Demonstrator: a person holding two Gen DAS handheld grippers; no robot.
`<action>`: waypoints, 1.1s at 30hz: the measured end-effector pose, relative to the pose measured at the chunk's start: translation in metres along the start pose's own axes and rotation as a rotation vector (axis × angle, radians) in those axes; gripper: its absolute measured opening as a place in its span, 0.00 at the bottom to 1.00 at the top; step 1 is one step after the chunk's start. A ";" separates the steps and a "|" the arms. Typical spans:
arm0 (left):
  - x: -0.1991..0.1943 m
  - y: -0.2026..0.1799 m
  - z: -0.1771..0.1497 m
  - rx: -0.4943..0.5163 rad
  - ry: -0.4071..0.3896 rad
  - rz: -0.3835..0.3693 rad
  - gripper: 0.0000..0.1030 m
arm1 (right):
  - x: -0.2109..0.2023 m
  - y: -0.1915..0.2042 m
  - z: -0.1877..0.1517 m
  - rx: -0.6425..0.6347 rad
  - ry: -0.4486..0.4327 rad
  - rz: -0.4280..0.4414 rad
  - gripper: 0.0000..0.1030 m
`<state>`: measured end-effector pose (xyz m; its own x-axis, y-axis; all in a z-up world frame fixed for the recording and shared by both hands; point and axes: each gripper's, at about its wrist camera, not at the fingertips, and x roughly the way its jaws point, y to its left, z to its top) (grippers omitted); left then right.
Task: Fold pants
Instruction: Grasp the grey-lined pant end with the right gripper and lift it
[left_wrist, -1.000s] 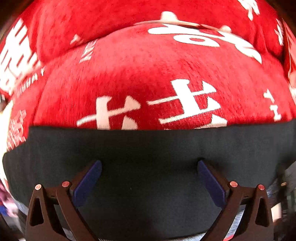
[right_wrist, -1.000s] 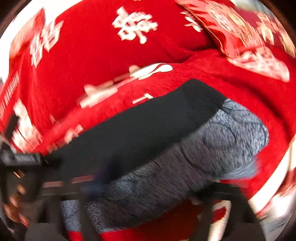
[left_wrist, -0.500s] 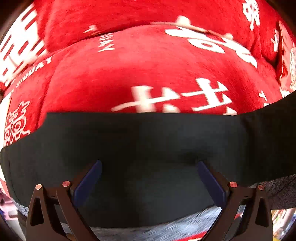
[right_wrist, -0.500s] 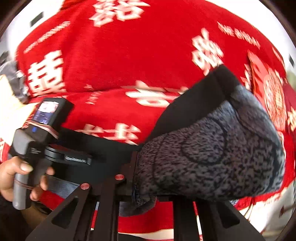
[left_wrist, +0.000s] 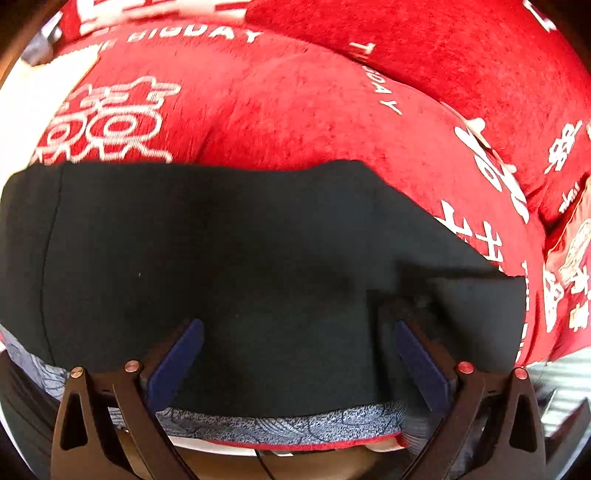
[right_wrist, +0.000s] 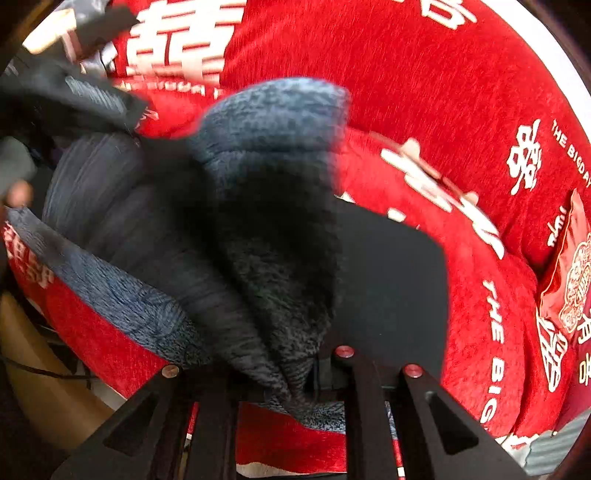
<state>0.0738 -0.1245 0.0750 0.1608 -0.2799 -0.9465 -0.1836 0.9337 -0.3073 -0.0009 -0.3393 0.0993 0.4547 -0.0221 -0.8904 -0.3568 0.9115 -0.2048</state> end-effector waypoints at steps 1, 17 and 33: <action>0.001 -0.001 -0.001 0.005 0.005 -0.006 1.00 | 0.001 -0.002 0.001 0.019 0.002 0.004 0.15; -0.023 -0.015 0.006 0.024 -0.032 -0.049 1.00 | 0.009 0.002 0.009 0.201 -0.033 0.024 0.15; -0.017 -0.033 0.020 0.039 -0.006 -0.058 1.00 | 0.014 0.018 0.018 0.167 -0.015 0.004 0.16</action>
<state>0.0967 -0.1463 0.1031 0.1756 -0.3325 -0.9266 -0.1356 0.9241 -0.3573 0.0134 -0.3156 0.0906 0.4657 -0.0134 -0.8848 -0.2189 0.9671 -0.1298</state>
